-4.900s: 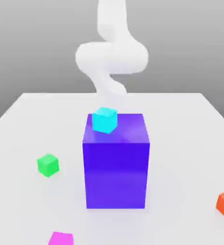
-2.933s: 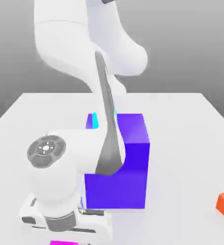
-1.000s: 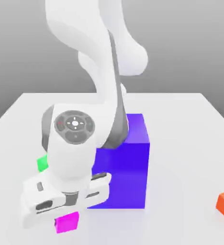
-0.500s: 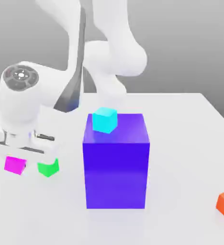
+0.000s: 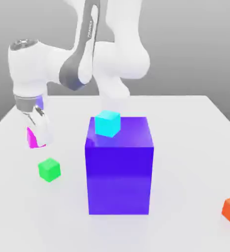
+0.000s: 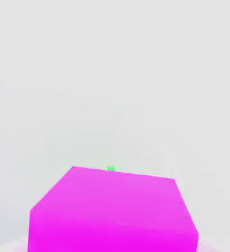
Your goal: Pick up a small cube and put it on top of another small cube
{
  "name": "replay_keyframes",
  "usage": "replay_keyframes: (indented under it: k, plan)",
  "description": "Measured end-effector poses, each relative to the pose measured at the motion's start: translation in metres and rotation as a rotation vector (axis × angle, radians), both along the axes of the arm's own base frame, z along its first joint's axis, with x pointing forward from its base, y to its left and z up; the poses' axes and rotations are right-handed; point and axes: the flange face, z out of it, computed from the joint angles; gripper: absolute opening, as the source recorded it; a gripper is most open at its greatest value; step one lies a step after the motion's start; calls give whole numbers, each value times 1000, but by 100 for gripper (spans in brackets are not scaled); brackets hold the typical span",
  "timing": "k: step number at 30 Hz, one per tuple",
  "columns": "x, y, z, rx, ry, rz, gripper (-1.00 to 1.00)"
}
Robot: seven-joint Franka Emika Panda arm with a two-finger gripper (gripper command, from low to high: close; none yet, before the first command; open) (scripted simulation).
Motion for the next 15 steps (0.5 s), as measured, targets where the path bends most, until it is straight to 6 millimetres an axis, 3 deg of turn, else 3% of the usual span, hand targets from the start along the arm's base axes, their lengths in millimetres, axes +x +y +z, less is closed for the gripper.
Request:
replay_keyframes:
  k: [9,10,15]
  plan:
    - [1,3,-55,8,-14,-17,-100]
    - [-1,3,-61,3,-11,-17,100]
    - [-1,3,-61,3,-11,-17,100]
